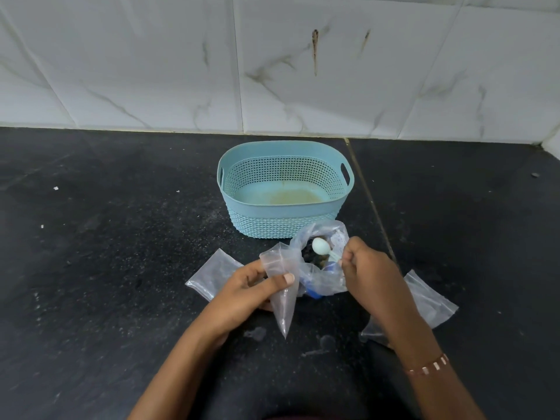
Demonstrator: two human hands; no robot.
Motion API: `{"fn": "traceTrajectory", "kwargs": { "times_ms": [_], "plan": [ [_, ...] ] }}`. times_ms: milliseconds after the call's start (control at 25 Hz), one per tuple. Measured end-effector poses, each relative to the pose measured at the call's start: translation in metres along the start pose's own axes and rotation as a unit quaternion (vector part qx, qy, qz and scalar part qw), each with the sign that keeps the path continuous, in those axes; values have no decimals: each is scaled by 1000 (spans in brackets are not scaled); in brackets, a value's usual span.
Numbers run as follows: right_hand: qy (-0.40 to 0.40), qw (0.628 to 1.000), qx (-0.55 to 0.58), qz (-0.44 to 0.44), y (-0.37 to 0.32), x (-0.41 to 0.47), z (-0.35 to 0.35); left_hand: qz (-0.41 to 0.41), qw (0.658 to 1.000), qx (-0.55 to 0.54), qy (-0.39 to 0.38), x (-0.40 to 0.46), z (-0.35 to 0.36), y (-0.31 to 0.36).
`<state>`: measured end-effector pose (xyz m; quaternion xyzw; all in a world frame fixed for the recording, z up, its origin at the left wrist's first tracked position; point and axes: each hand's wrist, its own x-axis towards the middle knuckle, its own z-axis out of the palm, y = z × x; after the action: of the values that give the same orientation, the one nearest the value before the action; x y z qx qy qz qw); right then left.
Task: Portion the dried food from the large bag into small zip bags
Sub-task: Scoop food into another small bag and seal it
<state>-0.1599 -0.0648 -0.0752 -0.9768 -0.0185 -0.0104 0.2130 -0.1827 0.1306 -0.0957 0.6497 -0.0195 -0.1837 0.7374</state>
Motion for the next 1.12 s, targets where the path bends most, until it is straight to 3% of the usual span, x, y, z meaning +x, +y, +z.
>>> {"fn": "traceTrajectory", "kwargs": {
  "times_ms": [240,480,560,640,840,1120],
  "plan": [
    [-25,987,152,34,2,11,-2,-22,999,-17,-17,3,-1,0],
    [5,977,204,65,7,13,1,-27,999,-38,-11,4,3,4],
    [49,983,172,44,8,12,2,-24,999,-39,-8,3,3,3],
    [93,993,69,13,8,9,5,-25,999,-33,-6,1,3,2],
    [200,970,-78,-116,14,9,19,-33,999,-24,-26,3,3,2],
    [166,973,-38,-155,9,10,32,-34,998,-32,-31,9,4,1]
  ]
}}
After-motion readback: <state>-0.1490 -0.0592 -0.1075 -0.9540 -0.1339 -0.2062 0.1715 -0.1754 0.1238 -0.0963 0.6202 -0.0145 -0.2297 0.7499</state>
